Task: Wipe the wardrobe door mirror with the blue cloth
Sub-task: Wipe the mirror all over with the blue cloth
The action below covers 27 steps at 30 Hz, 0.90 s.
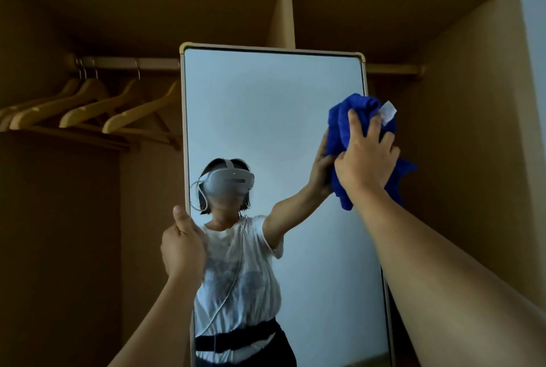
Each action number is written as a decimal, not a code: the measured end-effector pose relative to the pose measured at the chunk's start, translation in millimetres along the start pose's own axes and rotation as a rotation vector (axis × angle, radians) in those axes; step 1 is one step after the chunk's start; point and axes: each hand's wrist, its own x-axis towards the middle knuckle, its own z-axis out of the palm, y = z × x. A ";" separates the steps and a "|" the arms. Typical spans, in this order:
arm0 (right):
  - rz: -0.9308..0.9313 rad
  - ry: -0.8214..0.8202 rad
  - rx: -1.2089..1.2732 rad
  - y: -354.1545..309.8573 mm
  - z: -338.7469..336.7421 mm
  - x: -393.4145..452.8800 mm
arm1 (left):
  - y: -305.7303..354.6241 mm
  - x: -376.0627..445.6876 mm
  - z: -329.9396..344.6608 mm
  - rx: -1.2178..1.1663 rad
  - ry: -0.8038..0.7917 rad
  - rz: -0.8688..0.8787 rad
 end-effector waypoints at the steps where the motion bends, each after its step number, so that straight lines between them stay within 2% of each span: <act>1: -0.009 0.003 -0.009 2.5 0.8 -3.4 | -0.8 0.3 0.4 0.000 -0.001 0.000; 7: 0.067 -0.018 0.016 0.6 9.8 -38.6 | -0.6 -0.7 -0.9 -0.001 0.008 -0.003; 17: 0.075 -0.025 0.063 -9.7 11.0 -75.3 | 3.4 -2.3 -2.5 -0.006 -0.029 -0.006; 27: -0.171 0.054 0.125 -38.9 3.5 -102.1 | -8.3 -22.7 -16.2 -0.081 -0.167 -0.184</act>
